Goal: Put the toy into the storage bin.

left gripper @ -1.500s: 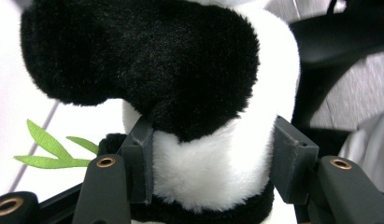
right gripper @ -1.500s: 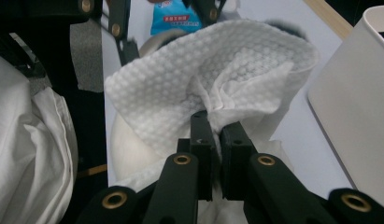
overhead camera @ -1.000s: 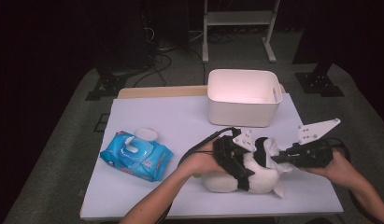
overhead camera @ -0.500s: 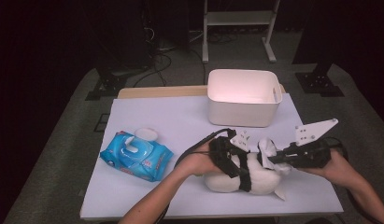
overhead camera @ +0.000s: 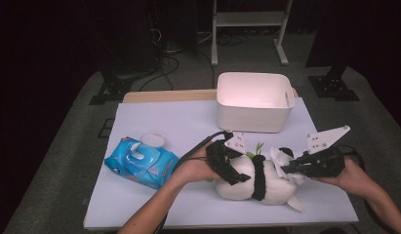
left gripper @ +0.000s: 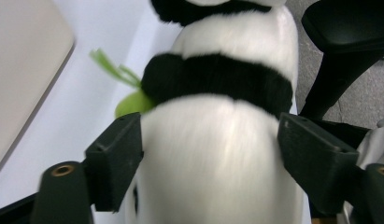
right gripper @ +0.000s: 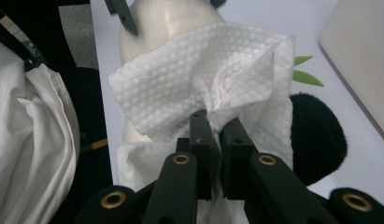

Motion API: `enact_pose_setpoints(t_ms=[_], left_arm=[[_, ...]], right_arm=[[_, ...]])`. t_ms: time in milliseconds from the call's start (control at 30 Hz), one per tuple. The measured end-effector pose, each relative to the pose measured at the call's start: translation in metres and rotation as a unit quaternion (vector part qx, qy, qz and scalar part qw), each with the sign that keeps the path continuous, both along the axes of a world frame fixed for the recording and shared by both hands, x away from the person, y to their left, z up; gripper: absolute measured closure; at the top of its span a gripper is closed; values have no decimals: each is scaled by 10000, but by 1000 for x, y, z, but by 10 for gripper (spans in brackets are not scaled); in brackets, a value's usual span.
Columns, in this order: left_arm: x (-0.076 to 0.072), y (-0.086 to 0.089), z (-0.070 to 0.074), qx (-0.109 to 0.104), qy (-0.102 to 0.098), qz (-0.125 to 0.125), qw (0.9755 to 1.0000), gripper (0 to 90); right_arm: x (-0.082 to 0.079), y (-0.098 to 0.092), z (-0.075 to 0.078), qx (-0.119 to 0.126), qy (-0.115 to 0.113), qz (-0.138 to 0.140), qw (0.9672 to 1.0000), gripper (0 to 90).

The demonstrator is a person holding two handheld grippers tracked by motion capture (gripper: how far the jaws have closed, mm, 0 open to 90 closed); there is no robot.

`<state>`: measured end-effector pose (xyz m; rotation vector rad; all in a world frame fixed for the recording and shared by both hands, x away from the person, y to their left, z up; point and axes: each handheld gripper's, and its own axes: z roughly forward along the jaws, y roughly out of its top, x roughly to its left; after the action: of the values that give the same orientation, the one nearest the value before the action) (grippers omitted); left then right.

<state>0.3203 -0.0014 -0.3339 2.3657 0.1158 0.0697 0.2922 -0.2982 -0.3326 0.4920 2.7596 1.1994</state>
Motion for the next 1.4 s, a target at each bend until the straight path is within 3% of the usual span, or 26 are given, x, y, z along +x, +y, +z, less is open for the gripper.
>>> enact_pose_setpoints(t_ms=[233, 333, 400, 500, 733, 1000, 1200, 1267, 1400], left_arm=[[3, 20, -8, -219, 259, 90, 9994, 173], [2, 23, -16, -279, 371, -5, 9989, 183], [0, 22, -18, -191, 240, -79, 9995, 282], [1, 24, -19, -143, 245, -9, 9996, 345], [3, 25, -19, -170, 277, 18, 9995, 332], [3, 25, -19, -167, 274, 14, 9995, 330], [1, 21, -16, -191, 164, -76, 9997, 341], [0, 20, -15, -158, 153, -86, 9997, 345], [1, 21, -16, -171, 145, -98, 9997, 359]], right_arm=[[0, -9, -4, -20, 55, -105, 9999, 847], [0, -12, -5, 15, 55, -97, 9999, 847], [-1, -10, -4, 18, 42, -69, 10000, 844], [-2, -3, 3, -31, -56, -51, 10000, 804], [-5, 7, 17, -185, -205, 79, 9996, 661], [-12, 2, 29, -216, -369, 2, 9991, 587], [-8, 13, 18, -537, -315, 5, 9981, 569], [-5, 17, 13, -521, -325, -7, 9981, 586], [-5, 14, 11, -494, -440, -2, 9978, 778]])
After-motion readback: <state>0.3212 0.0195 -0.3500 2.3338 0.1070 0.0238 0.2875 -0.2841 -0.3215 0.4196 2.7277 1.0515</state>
